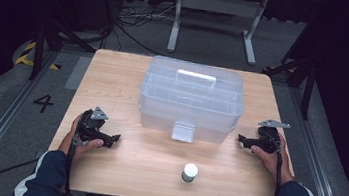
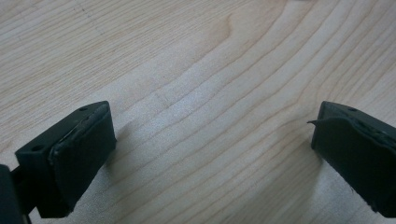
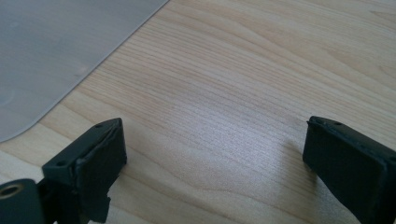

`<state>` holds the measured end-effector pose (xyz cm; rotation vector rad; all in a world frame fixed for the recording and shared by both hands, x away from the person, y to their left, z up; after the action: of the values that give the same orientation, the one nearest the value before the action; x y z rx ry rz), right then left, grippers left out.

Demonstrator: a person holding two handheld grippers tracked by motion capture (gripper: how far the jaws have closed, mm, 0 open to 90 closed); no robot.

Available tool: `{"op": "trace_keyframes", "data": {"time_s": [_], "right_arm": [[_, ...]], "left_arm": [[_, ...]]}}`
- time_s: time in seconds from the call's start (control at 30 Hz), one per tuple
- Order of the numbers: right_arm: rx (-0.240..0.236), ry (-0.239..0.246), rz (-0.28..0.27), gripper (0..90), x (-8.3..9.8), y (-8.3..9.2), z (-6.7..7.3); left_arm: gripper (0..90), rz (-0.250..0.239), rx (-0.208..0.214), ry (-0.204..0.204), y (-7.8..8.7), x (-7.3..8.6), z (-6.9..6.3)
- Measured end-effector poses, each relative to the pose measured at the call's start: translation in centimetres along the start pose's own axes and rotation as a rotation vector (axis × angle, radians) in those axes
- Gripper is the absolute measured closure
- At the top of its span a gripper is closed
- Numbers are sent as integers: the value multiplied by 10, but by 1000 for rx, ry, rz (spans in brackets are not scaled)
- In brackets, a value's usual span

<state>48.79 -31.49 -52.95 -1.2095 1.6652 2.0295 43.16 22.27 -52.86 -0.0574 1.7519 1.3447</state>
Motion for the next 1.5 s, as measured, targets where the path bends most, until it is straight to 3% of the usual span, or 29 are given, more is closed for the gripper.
{"op": "trace_keyframes", "data": {"time_s": [0.23,0.67,0.7,0.77,0.87,0.93,1.5], "right_arm": [[7,-4,-1,64,0,0,0],[-34,37,20,60,0,2,-4],[-34,38,20,82,0,2,-4],[-55,55,0,231,-2,5,-5],[-36,61,6,153,-2,6,-6],[-47,54,-4,198,-2,8,-7],[-51,75,-25,192,-7,18,-8]], "left_arm": [[0,2,14,0,0,0,0],[0,0,13,-3,0,0,0],[0,0,10,-5,0,0,0],[0,0,10,-5,0,0,0],[0,0,10,-5,0,0,0],[0,1,13,-2,0,0,0],[0,1,13,-3,0,0,0]]}}
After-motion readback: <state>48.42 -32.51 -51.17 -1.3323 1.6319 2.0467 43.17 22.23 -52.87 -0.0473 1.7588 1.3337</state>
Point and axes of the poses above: each handheld gripper's, and its own axes: y roughly backward along the jaws, x roughly out of its underside, z roughly to its left, the point moved 6 cm from there along -y, roughly forward along the jaws
